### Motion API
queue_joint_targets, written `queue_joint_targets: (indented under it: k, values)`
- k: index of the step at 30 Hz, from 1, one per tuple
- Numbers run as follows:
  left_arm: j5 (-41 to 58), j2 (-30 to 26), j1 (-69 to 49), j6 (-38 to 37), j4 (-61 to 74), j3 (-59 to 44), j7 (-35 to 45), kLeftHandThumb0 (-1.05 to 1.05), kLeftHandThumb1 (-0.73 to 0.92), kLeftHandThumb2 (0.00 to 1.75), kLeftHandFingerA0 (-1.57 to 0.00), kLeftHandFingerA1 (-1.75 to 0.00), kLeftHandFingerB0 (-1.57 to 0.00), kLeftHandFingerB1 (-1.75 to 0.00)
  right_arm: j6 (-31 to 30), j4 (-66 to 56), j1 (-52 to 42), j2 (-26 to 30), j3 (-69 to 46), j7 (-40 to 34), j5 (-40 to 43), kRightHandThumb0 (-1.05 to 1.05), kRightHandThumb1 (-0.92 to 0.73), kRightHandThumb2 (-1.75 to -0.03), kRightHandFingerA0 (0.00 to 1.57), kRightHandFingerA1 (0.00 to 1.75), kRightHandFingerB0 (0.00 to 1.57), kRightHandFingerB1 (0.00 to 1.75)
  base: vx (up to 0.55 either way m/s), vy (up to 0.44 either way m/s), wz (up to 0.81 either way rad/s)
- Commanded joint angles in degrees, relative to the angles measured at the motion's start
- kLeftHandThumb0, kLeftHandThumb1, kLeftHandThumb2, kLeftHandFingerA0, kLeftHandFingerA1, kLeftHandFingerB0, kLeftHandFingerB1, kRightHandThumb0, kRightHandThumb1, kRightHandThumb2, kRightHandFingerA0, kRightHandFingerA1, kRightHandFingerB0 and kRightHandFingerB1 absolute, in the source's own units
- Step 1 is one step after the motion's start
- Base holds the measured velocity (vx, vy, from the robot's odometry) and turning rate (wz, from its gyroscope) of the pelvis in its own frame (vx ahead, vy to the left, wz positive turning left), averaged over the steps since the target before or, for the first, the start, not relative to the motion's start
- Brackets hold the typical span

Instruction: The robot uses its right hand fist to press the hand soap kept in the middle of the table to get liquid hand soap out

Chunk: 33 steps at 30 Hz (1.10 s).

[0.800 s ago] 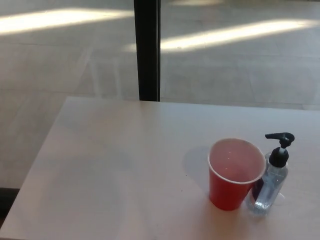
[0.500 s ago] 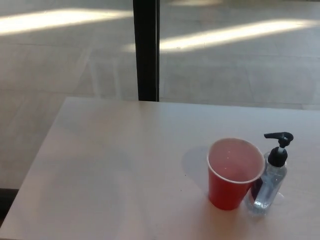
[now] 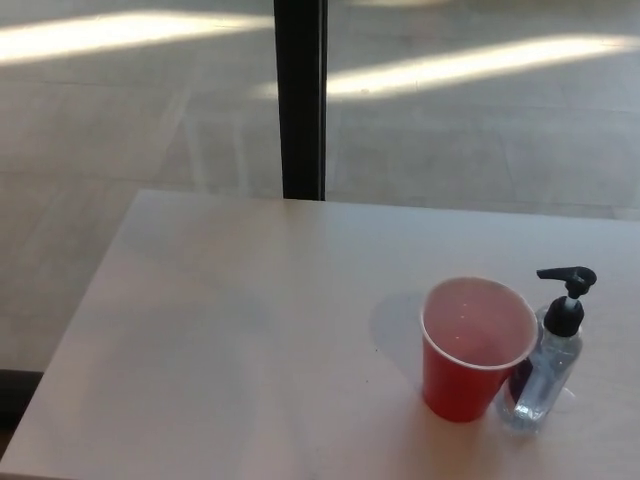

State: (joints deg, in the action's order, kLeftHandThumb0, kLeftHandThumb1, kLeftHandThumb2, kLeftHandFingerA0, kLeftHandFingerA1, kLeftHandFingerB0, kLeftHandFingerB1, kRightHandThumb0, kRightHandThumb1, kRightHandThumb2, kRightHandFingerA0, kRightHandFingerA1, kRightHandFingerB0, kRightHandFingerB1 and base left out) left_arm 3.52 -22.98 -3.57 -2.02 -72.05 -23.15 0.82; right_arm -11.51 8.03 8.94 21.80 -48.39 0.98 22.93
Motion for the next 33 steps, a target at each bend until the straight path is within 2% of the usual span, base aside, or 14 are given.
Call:
queue_joint_targets:
  k: [1,2,5,6,9,12,14,15,16,17,19,20,23,33]
  values:
    - [1.90,-2.86,0.22,-0.16,-1.29,-1.18,0.89,-0.50,0.68,0.60,-0.71,-0.70,-0.52,-0.53,-16.66,-24.91,12.92,6.75,8.96,-2.15,13.19,-0.39,-0.33,-1.20,1.15,1.52,1.08,1.12,0.00,0.000,0.00]
    - [1.89,-2.89,0.12,-0.51,-1.41,-1.20,1.28,-0.50,0.68,0.60,-0.70,-0.69,-0.52,-0.54,-18.43,-26.30,14.04,6.43,10.07,-2.72,14.12,-0.19,-0.61,-1.18,1.05,1.75,0.86,1.36,0.00,0.000,0.00]
    - [1.89,-2.84,-0.12,-1.19,-1.71,-1.26,2.09,-0.51,0.69,0.58,-0.69,-0.67,-0.49,-0.52,-22.73,-28.95,17.17,6.28,13.82,-1.52,17.25,-0.16,-0.80,-1.07,1.02,1.75,0.63,1.58,0.00,0.000,0.00]
    - [2.25,-2.81,0.21,-0.68,-1.70,-1.66,1.47,-0.50,0.68,0.60,-0.74,-0.71,-0.53,-0.52,-24.42,-29.39,18.33,5.55,14.95,-1.52,19.29,-0.13,-0.71,-1.17,0.98,1.75,0.62,1.60,0.00,0.000,0.00]
    - [2.08,-2.81,0.58,-0.25,-1.68,-1.63,0.77,-0.50,0.68,0.60,-0.74,-0.71,-0.54,-0.52,-27.21,-29.95,19.66,4.90,15.88,-1.70,21.94,-0.13,-0.72,-1.15,0.97,1.75,0.63,1.62,0.00,0.000,0.00]
    - [2.16,-2.90,0.63,-0.50,-1.53,-1.61,1.79,-0.49,0.69,0.60,-0.69,-0.68,-0.51,-0.52,-29.11,-30.71,20.18,3.03,19.95,0.51,23.70,-0.18,-0.60,-1.22,0.98,1.75,0.73,1.50,0.00,0.000,0.00]
    - [2.21,-2.92,0.58,-0.60,-1.54,-1.67,2.01,-0.49,0.69,0.60,-0.69,-0.68,-0.51,-0.52,-29.67,-30.77,20.32,2.71,20.41,0.46,24.22,-0.18,-0.60,-1.22,0.98,1.75,0.73,1.50,0.00,0.000,0.00]
    - [1.91,-3.20,0.63,-0.65,-1.62,-1.41,2.21,-0.50,0.69,0.60,-0.69,-0.68,-0.50,-0.53,-31.10,-30.58,20.86,2.00,21.24,-0.37,24.95,-0.19,-0.61,-1.21,0.99,1.75,0.78,1.41,0.00,0.000,0.00]
    - [1.88,-3.19,0.55,-1.00,-1.66,-1.39,2.44,-0.50,0.69,0.60,-0.69,-0.69,-0.48,-0.52,-32.09,-30.82,20.67,1.29,22.64,-0.92,24.39,-0.18,-0.58,-1.23,1.01,1.75,0.71,1.54,0.00,0.000,0.00]
    - [1.84,-3.21,0.52,-0.94,-1.56,-1.34,2.41,-0.51,0.69,0.60,-0.69,-0.68,-0.46,-0.50,-33.47,-30.50,20.42,0.40,23.59,-1.26,25.00,-0.17,-0.57,-1.26,1.00,1.75,0.70,1.54,0.00,0.000,0.00]
    - [1.84,-3.22,0.53,-0.92,-1.55,-1.34,2.40,-0.51,0.69,0.60,-0.69,-0.68,-0.46,-0.50,-33.76,-30.53,20.41,0.45,23.66,-1.53,25.38,-0.17,-0.57,-1.26,1.00,1.75,0.70,1.54,0.00,0.000,0.00]
    - [2.18,-3.15,0.69,-0.64,-1.48,-1.65,2.37,-0.49,0.69,0.58,-0.68,-0.67,-0.50,-0.52,-32.95,-30.08,17.83,-1.39,25.66,0.17,24.68,-0.17,-0.59,-1.24,0.95,1.75,0.62,1.61,0.00,0.000,0.00]
    - [1.93,-3.19,0.48,-1.16,-1.48,-1.42,2.65,-0.50,0.68,0.58,-0.68,-0.68,-0.48,-0.52,-32.92,-29.79,15.85,-2.91,27.32,-0.30,23.65,-0.17,-0.56,-1.28,1.01,1.75,0.64,1.59,0.00,0.000,0.00]
    - [1.82,-3.14,0.69,-0.97,-1.60,-1.37,1.96,-0.50,0.69,0.58,-0.70,-0.70,-0.50,-0.52,-33.73,-29.76,9.93,-3.74,32.79,0.62,20.53,-0.21,-0.64,-1.16,0.95,1.75,0.74,1.52,0.00,0.000,0.00]
